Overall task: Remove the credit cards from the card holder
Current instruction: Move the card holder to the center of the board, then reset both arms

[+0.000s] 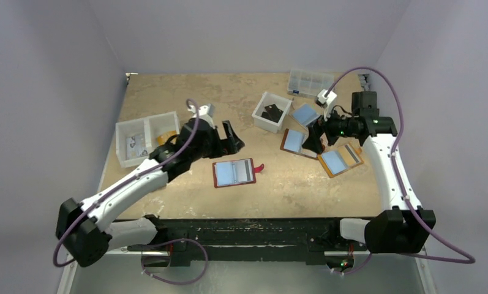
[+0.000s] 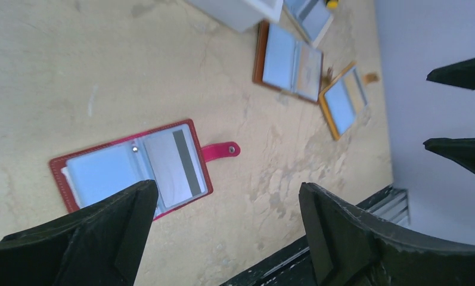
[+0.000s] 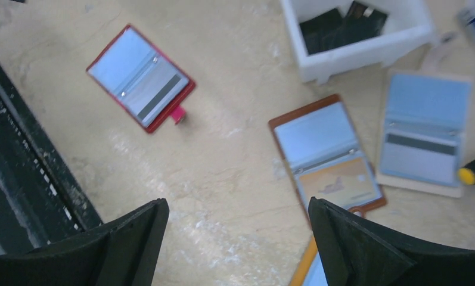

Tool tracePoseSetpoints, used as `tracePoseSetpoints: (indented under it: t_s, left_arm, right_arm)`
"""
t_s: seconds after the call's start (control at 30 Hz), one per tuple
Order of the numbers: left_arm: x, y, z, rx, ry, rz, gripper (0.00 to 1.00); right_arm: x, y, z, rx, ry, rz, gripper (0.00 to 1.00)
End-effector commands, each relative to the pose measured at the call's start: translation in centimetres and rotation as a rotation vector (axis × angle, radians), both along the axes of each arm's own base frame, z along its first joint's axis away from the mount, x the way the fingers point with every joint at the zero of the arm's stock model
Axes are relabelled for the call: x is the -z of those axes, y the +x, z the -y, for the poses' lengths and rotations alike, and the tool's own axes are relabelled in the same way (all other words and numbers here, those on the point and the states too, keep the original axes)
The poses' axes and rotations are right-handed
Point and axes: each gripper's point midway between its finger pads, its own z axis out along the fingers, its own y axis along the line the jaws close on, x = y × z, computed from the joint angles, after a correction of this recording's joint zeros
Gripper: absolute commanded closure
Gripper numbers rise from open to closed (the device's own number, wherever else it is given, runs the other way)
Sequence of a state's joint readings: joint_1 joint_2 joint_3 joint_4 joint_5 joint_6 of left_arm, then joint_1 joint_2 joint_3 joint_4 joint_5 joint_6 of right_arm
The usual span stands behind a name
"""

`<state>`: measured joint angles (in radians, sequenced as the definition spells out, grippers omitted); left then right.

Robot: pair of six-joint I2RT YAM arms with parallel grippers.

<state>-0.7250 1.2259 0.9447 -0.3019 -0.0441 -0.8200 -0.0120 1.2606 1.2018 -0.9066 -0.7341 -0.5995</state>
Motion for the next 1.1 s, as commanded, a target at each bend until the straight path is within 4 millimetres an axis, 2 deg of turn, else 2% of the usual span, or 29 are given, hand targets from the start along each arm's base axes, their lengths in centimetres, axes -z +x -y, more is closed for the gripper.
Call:
tracePoseSetpoints:
  t_s: [0.0,0.13,0.2,0.37,0.5,0.57,0.73,0.87,1.07]
  left_arm:
    - [-4.9,0.3,-4.5,-0.131,-0.083,0.113,0.01]
    - [-8.7,-0.8,-9.8,-0.289,-0.061,0.210,0.01]
    - [-9.8,-1.6,-11.6,-0.334,-0.033,0.231,0.01]
    - [-12.2,-3.0,-14.0,-0.370,0.027,0.249,0.01]
    - [-14.2,-3.4,-14.6,-0.364,0.051,0.265,0.01]
    - [-15.7,-3.5,-14.5,-0.352,0.051,0.283,0.01]
    - [-17.9,-3.5,-14.2,-0.321,0.051,0.303,0.01]
    - [-18.7,-3.4,-13.8,-0.305,0.033,0.314,0.01]
    - [-18.9,-3.2,-13.0,-0.279,0.021,0.307,0.01]
  right_arm:
    - [-6.1,2.9,1.9,0.153,0.006,0.156,0.01]
    - [-10.3,4.2,4.8,0.281,0.126,0.197,0.01]
    - [-12.1,4.3,5.7,0.311,0.176,0.218,0.01]
    - [-15.6,4.0,6.2,0.358,0.220,0.276,0.01]
    - [-17.0,3.3,5.8,0.340,0.222,0.310,0.01]
    - [-17.2,3.1,5.7,0.338,0.223,0.314,0.01]
    - [-18.1,2.8,5.8,0.378,0.238,0.319,0.01]
    - [-19.5,2.6,5.9,0.424,0.263,0.333,0.01]
    - [-21.4,1.8,5.7,0.443,0.283,0.376,0.01]
